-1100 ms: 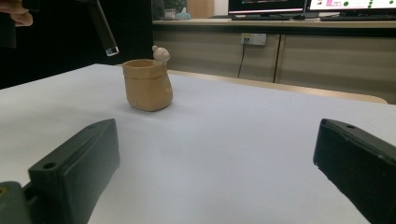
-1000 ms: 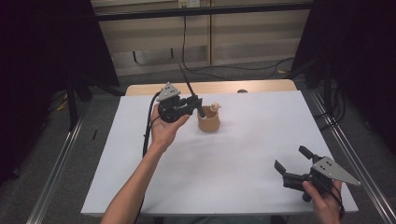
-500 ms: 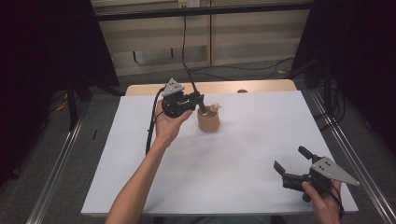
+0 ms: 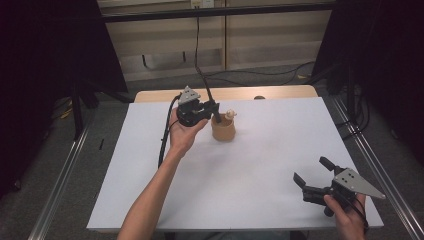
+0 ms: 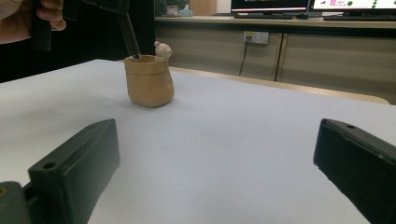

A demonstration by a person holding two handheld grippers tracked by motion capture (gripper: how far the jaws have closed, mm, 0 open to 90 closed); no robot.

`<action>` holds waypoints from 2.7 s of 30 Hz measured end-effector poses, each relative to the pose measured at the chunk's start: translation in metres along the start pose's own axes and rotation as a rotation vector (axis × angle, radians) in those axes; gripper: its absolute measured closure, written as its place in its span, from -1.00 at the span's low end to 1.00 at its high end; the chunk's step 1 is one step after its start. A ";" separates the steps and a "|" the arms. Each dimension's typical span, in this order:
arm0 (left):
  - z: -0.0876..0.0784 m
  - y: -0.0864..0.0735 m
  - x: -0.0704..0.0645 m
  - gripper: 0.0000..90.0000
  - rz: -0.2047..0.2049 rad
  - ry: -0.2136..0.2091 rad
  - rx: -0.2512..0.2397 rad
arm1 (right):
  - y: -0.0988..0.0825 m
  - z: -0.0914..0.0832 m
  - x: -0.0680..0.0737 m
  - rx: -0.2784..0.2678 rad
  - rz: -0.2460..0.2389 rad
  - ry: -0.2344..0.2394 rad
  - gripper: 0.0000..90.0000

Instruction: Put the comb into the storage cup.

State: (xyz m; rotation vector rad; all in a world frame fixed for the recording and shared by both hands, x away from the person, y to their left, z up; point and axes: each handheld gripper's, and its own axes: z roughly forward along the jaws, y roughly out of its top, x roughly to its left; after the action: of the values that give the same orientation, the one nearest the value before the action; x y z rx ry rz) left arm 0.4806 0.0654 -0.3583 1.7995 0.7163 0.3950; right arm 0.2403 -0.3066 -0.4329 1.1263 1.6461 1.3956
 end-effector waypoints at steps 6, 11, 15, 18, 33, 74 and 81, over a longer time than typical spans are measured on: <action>0.004 -0.004 -0.001 0.62 -0.003 -0.006 0.003 | 0.000 0.000 -0.001 -0.003 0.003 0.000 -1.00; 0.003 -0.007 -0.001 0.62 -0.008 -0.006 0.008 | 0.000 -0.001 -0.001 -0.001 0.003 -0.002 -1.00; 0.001 -0.014 0.002 0.62 -0.013 0.007 0.018 | 0.000 -0.001 -0.001 -0.001 0.004 0.007 -1.00; 0.001 -0.017 0.005 0.62 -0.015 0.010 0.021 | 0.000 0.000 -0.002 0.002 0.004 0.008 -1.00; 0.004 -0.022 0.006 0.62 -0.016 0.018 0.039 | -0.001 0.000 -0.001 0.010 -0.011 0.015 -1.00; 0.021 -0.049 0.007 0.62 -0.007 0.021 0.054 | -0.003 0.002 -0.001 0.023 -0.018 0.022 -1.00; 0.023 -0.053 0.008 0.62 -0.012 0.017 0.053 | -0.004 0.003 -0.001 0.024 -0.021 0.023 -1.00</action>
State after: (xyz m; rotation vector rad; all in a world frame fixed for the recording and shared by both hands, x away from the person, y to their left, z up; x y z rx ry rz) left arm 0.4857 0.0655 -0.4165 1.8423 0.7560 0.3871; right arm 0.2423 -0.3063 -0.4370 1.1074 1.6899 1.3837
